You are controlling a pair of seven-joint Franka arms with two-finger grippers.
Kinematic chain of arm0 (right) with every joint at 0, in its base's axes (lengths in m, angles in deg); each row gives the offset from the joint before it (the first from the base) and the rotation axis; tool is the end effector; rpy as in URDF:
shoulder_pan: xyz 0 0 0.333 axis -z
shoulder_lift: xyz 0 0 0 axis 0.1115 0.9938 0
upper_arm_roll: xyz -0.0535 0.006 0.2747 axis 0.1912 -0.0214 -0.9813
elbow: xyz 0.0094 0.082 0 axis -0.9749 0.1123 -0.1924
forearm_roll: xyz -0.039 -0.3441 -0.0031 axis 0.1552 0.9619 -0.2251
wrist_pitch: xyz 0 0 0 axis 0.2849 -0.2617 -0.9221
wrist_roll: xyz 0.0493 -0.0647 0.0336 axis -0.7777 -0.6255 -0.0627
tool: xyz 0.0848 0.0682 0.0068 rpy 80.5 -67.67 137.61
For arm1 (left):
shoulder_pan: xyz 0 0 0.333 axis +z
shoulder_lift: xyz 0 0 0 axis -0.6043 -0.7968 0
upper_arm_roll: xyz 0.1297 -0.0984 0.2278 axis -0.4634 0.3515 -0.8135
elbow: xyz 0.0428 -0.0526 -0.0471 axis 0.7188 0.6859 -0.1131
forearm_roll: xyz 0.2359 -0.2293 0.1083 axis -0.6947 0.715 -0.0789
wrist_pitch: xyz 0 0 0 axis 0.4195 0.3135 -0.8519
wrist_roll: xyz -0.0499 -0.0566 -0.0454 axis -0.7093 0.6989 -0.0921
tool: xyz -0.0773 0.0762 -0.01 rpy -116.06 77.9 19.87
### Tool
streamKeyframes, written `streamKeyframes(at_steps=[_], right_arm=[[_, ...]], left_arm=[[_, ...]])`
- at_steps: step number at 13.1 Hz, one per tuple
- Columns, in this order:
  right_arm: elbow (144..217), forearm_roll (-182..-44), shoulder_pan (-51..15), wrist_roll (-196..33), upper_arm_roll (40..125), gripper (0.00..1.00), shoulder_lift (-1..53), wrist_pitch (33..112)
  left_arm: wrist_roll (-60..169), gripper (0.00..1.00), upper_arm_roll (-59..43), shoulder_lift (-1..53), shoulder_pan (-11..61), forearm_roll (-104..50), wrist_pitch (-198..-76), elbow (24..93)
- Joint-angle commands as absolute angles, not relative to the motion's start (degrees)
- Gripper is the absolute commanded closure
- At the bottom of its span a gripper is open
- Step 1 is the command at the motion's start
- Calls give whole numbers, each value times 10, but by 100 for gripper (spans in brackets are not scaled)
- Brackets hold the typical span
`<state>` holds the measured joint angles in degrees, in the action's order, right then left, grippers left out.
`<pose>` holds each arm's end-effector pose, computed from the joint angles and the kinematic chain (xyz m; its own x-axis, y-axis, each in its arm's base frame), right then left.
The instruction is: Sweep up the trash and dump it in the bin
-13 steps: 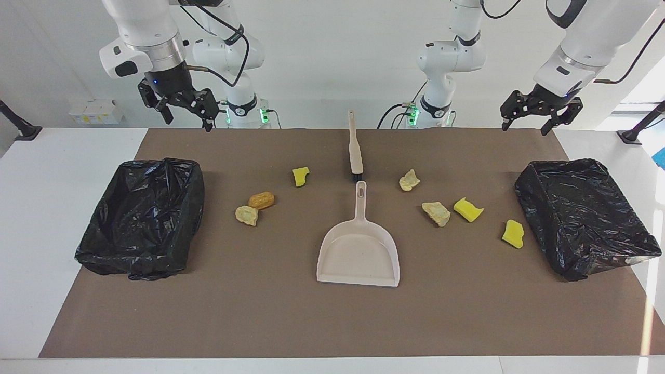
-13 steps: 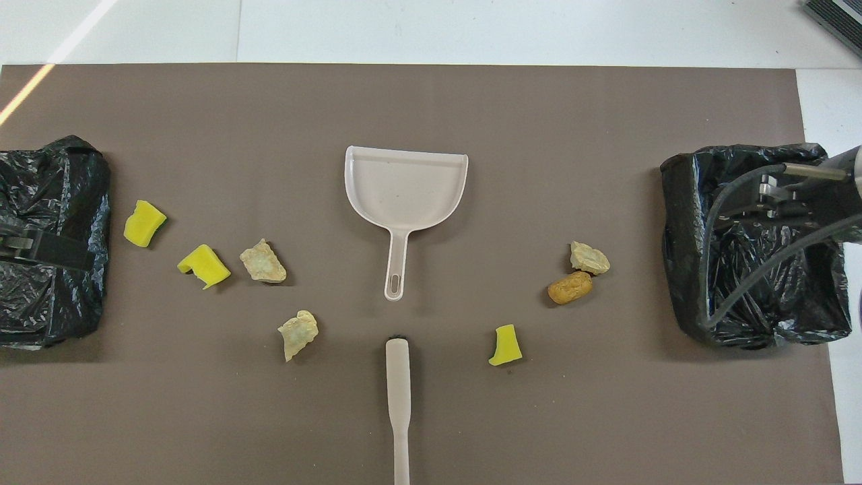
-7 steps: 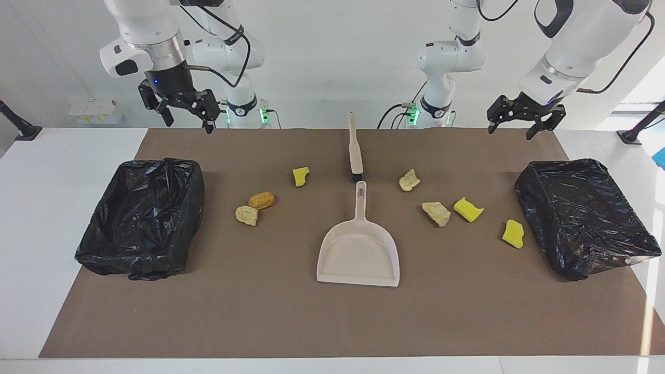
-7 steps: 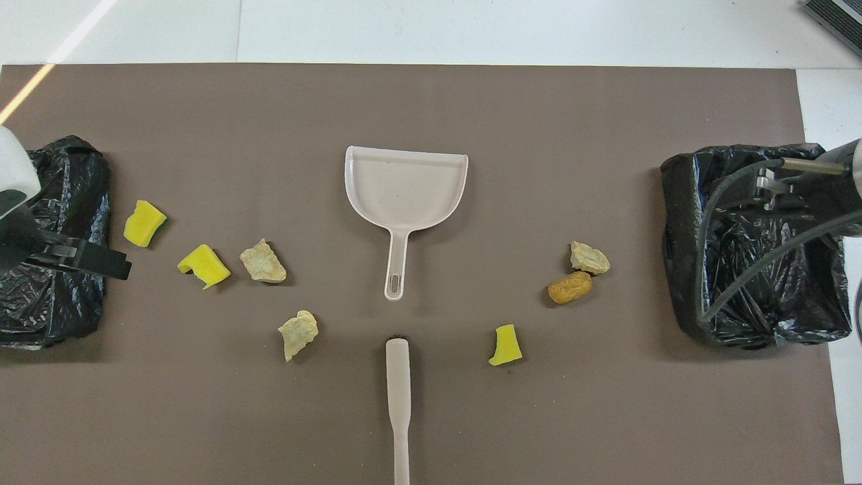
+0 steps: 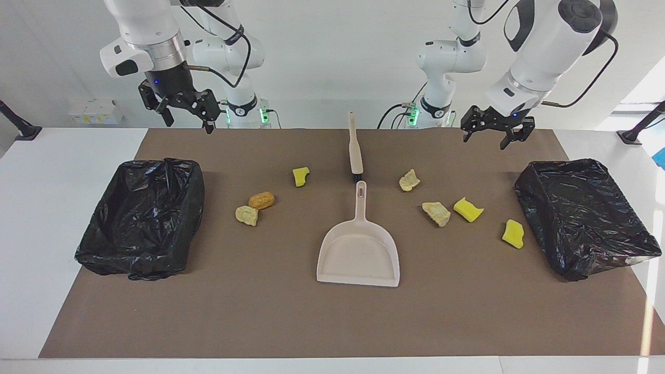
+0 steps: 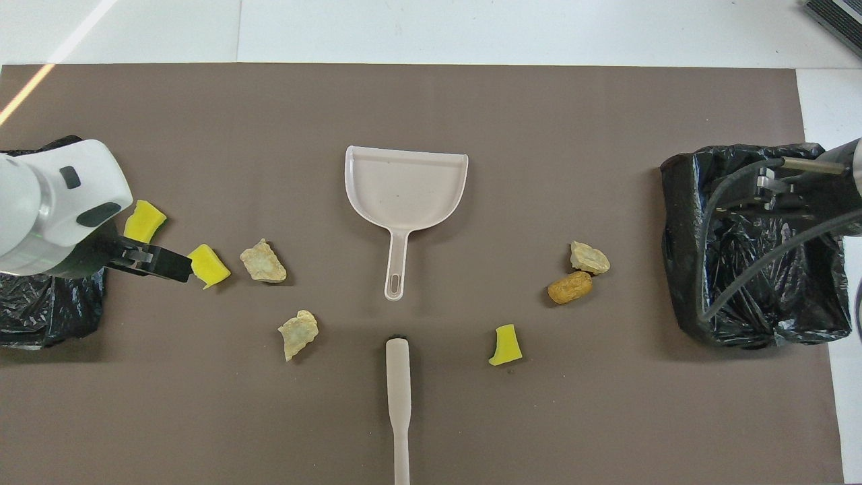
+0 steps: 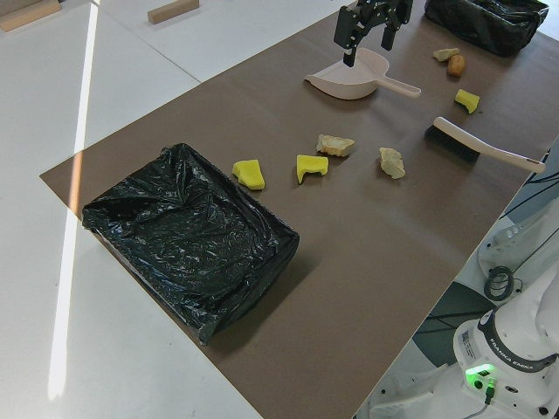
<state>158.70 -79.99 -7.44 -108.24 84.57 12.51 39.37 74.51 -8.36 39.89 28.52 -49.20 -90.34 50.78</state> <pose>0.5013 0.0495 0.6238 0.9754 -0.2185 0.0279 -0.2194 -0.9750 0.0349 0.4721 -0.1025 0.5440 0.9569 -0.2779 -0.0840 -0.2740 -0.9601 0.0554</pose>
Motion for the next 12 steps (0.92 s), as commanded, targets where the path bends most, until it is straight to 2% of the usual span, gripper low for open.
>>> streamKeyframes(at_steps=[1,6,9,12], right_arm=[[1605,-814,-77,-1077,845,0,114,420],[1639,-836,-83,-1081,839,0,116,454],[1640,-822,-120,-1088,840,0,134,477],[1627,-809,-175,-1129,840,0,177,498]], left_arm=[[694,0,-90,437,245,-489,-962,585],[561,0,-89,488,160,-488,-1037,700],[528,0,-89,494,96,-488,-1094,761],[484,0,-89,494,38,-488,-1158,818]])
